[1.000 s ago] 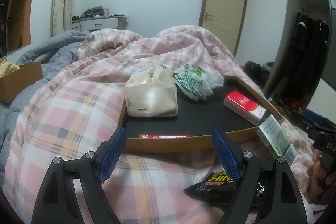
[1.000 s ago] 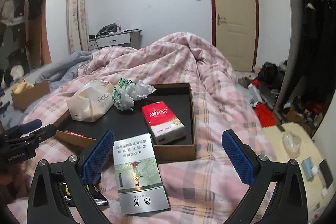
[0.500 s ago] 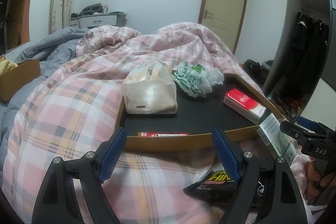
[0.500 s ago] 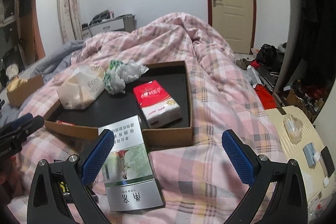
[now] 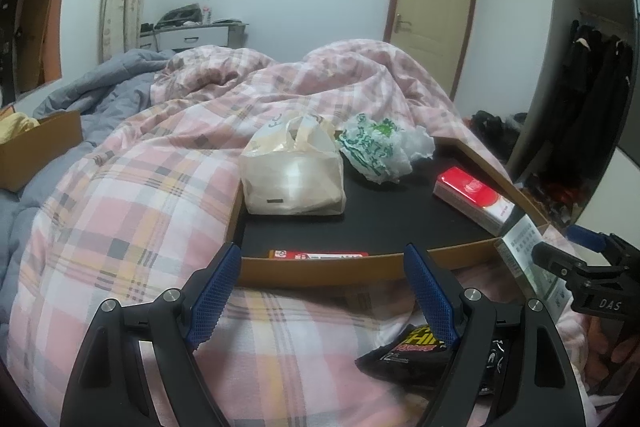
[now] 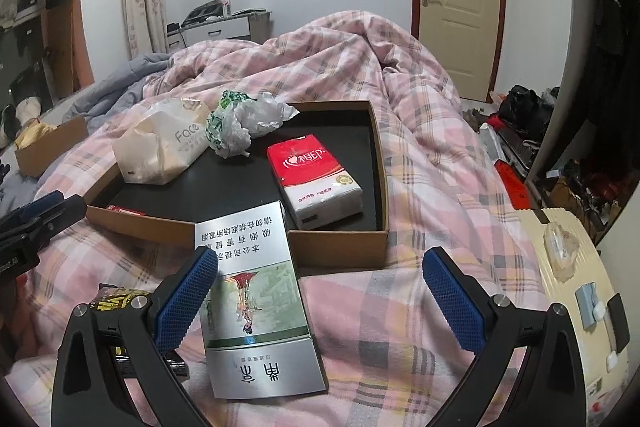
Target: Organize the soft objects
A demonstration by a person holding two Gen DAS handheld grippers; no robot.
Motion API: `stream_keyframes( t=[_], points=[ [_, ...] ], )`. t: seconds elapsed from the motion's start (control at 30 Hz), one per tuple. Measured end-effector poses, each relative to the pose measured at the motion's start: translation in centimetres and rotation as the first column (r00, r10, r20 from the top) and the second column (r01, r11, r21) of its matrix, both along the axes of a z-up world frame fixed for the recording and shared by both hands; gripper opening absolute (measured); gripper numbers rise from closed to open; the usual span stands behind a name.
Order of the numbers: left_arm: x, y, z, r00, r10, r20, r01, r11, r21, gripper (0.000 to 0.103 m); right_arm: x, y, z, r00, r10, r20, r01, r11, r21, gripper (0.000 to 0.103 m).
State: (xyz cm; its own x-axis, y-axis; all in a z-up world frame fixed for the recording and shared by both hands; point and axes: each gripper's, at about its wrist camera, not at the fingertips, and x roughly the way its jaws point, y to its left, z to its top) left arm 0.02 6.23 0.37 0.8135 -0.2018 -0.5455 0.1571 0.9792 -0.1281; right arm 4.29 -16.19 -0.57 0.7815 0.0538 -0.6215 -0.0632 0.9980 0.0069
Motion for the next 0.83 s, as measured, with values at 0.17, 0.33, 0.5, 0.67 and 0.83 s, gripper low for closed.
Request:
stream_keyframes(
  t=[0.17,0.33,0.5,0.67,0.83],
  points=[
    [0.1,-0.8,0.4,1.000,0.023,0.007,-0.023,0.998,0.065,0.081,-0.2,0.1,0.5,0.999,-0.009,0.032,0.010,1.000,-0.009,0.102],
    [1.3,-1.6,1.3,1.000,0.017,0.019,-0.019,0.997,0.069,0.081,-0.2,1.6,2.2,0.990,0.002,0.139,0.016,0.992,-0.126,0.102],
    [5.2,-2.8,1.1,0.999,0.024,-0.042,-0.021,0.998,0.066,0.081,3.4,2.7,2.4,0.992,0.027,0.121,-0.008,0.988,-0.155,0.102],
    [7.2,-3.8,-0.4,0.995,0.052,-0.084,-0.041,0.991,0.128,0.081,7.2,3.4,-0.8,0.997,0.040,-0.070,-0.048,0.993,-0.111,0.102],
    [8.6,-4.1,-2.0,0.984,0.039,-0.172,-0.015,0.990,0.141,0.081,8.4,3.0,-2.0,0.985,0.057,-0.165,-0.066,0.996,-0.053,0.102]
  ],
)
